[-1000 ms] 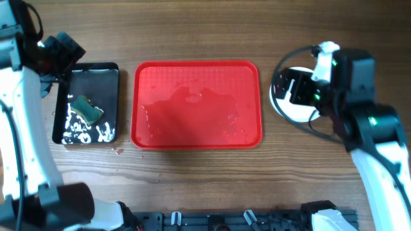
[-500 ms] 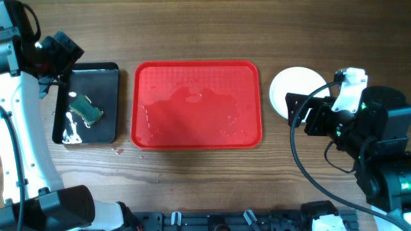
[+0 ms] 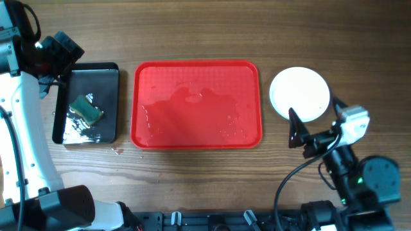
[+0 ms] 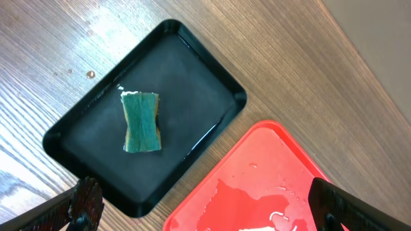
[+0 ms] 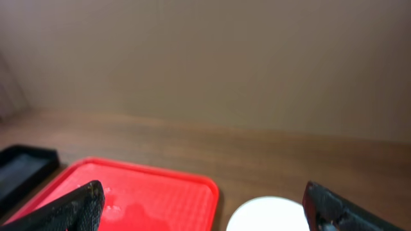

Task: Clean dirty plates on tray and stack at the side

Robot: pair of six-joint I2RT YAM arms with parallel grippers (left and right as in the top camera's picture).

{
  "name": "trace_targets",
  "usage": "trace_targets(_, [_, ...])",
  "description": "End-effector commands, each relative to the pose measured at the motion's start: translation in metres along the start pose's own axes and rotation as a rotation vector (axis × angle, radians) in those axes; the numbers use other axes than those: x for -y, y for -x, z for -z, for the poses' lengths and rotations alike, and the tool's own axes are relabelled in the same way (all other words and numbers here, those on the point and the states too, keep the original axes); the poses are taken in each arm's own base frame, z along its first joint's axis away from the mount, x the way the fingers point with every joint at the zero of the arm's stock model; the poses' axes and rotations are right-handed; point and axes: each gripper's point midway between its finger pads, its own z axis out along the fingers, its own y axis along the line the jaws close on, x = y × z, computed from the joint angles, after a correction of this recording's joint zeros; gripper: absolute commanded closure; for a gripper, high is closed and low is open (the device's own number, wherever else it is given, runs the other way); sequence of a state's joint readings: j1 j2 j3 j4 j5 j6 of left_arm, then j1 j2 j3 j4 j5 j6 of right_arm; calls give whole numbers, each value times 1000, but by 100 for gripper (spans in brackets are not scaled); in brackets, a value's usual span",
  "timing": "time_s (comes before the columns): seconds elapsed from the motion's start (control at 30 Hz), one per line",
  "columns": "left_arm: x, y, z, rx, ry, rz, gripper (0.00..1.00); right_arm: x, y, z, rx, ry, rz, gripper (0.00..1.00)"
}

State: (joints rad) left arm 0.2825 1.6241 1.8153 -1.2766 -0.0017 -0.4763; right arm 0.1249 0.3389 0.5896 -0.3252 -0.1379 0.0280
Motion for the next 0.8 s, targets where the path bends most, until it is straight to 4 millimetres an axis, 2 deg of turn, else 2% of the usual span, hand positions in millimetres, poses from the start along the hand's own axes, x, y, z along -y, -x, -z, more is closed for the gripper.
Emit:
trace_targets(0.0, [1, 0, -2, -6, -2, 2, 0, -2, -50, -3, 46, 24, 28, 0])
trace_targets(0.07, [1, 0, -2, -6, -3, 2, 0, -4, -74, -8, 89, 47, 31, 0])
trace_targets(0.13, [1, 0, -2, -6, -2, 2, 0, -5, -88, -11, 121, 58, 17, 0])
trace_targets(0.23, [1, 0, -2, -6, -3, 2, 0, -4, -106, -14, 153, 62, -14, 0])
trace_targets(0.37, [1, 0, -2, -6, -2, 2, 0, -4, -122, -17, 87, 66, -39, 0])
trace_targets(0.77, [1, 0, -2, -6, -2, 2, 0, -4, -122, -17, 89, 66, -38, 0])
